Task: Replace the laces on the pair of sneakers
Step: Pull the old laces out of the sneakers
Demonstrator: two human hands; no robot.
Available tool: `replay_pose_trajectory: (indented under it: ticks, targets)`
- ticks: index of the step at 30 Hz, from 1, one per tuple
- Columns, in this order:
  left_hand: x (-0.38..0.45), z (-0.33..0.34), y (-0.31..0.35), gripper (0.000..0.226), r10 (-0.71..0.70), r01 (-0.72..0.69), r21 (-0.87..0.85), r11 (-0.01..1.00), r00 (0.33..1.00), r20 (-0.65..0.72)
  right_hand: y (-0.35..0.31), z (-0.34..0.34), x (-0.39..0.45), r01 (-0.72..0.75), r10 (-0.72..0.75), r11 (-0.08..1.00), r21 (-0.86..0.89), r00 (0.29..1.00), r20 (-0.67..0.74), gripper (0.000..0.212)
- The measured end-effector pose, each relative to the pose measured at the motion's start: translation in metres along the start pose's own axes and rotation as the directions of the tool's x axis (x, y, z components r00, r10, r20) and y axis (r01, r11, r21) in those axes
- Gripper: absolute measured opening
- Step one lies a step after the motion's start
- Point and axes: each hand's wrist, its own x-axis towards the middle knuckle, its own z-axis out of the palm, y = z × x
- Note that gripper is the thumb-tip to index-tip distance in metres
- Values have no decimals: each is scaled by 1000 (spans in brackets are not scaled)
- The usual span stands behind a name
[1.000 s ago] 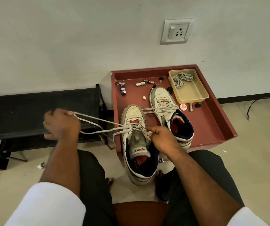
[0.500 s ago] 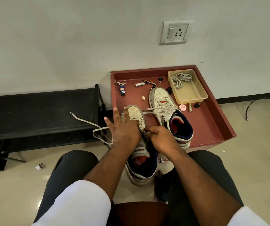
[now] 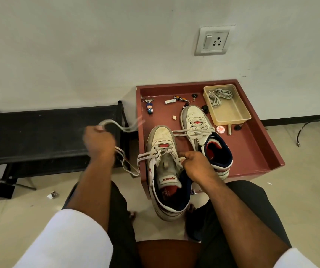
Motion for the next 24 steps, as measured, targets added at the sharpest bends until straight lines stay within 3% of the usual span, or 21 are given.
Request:
replay_pose_trajectory:
  ticks: [2,4,6,7,8,9,10,11,12,14,16,19,21,24]
  targets:
    - [17,-18,1,22,-125,79,-198,977,966,-228,1,0,0,-6,6,1000,7,1000,1,35]
    - [26,-25,-4,40,-254,181,-266,947,927,-277,0,1,-1,-5,4,1000,28,1000,22,35]
    - [20,-23,-4,78,-332,320,-88,943,918,-219,-2,1,-1,-21,16,995,98,999,45,35]
    - [13,-19,-2,85,-229,244,63,968,956,-185,-4,0,-2,-32,23,987,159,998,57,31]
    - [4,-14,0,79,-46,64,187,980,994,-98,-6,-1,-3,-36,22,974,224,998,65,21]
    - [-6,-6,3,60,157,-168,245,955,986,63,-8,-2,-3,-34,18,960,279,998,62,11]
    - [-20,1,5,34,269,-332,244,911,928,259,-9,-2,-2,-23,6,947,321,998,55,8]
    - [-35,9,7,12,267,-402,245,882,856,442,-9,-1,-1,-15,-4,937,349,999,54,9]
    - [-47,17,7,5,222,-438,258,861,781,583,-10,0,-1,-4,-19,928,373,998,57,10]
    - [-60,32,4,17,67,-458,357,814,685,725,-14,3,-2,23,-49,931,364,997,61,15]
    - [-63,37,5,24,-19,-481,435,761,654,756,-15,2,0,59,-74,946,318,997,37,22]
    - [-55,28,7,24,-30,-498,461,735,655,755,-16,0,11,128,-137,972,196,990,30,32]
    - [-51,23,5,20,-28,-484,444,754,652,758,-22,2,17,221,-222,975,12,973,58,31]
    - [-53,21,4,21,-31,-467,429,773,648,761,-36,12,20,318,-283,885,-340,948,147,38]
